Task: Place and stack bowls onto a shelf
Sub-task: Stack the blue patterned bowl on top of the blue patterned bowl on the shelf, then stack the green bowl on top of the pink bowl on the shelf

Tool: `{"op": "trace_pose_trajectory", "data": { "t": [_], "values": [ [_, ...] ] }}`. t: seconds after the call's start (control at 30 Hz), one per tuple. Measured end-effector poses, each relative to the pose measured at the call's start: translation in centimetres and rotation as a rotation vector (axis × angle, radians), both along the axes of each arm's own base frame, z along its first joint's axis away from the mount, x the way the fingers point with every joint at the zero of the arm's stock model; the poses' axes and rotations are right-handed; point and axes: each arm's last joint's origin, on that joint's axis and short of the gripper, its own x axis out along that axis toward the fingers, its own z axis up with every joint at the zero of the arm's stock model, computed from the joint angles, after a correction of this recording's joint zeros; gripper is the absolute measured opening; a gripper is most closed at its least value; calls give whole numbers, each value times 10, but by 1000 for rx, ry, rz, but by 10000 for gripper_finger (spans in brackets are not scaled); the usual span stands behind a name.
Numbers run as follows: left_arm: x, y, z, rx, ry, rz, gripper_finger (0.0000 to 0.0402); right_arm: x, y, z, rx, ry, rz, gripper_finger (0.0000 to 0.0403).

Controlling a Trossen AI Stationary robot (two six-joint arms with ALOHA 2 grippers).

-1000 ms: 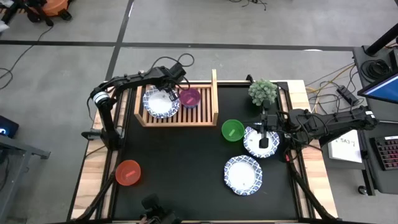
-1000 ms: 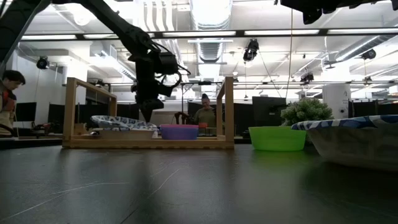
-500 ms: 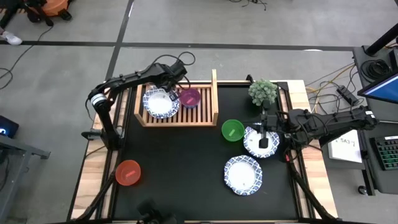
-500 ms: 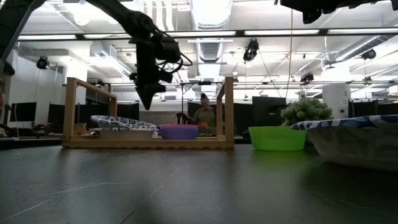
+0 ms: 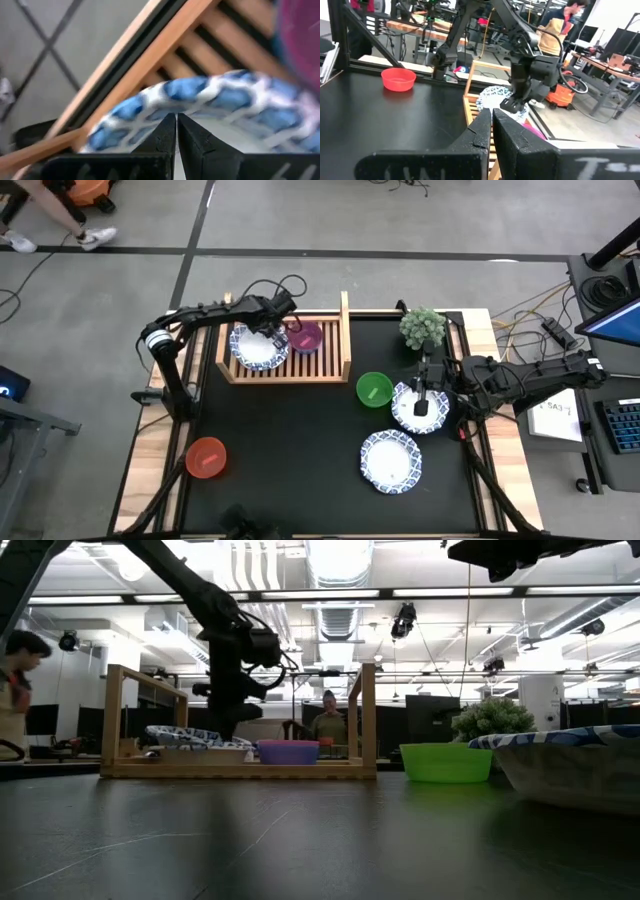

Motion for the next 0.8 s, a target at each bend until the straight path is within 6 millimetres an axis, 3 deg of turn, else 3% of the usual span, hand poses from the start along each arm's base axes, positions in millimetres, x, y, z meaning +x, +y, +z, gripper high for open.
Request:
{"op": "trace_pose_trajectory", "data": {
  "t": [0.23,0.5,0.67,0.8],
  "values": [
    [12,0,-9,-62,-250,-33,0,0,0,0,0,0,0,9],
    [15,-4,12,-95,-204,-20,0,0,0,0,-3,0,1,9],
    [22,-30,35,-97,-211,-89,0,0,0,0,7,-4,0,9],
    [22,-71,56,-114,-276,-158,0,0,0,1,49,-16,-2,9]
  ]
}}
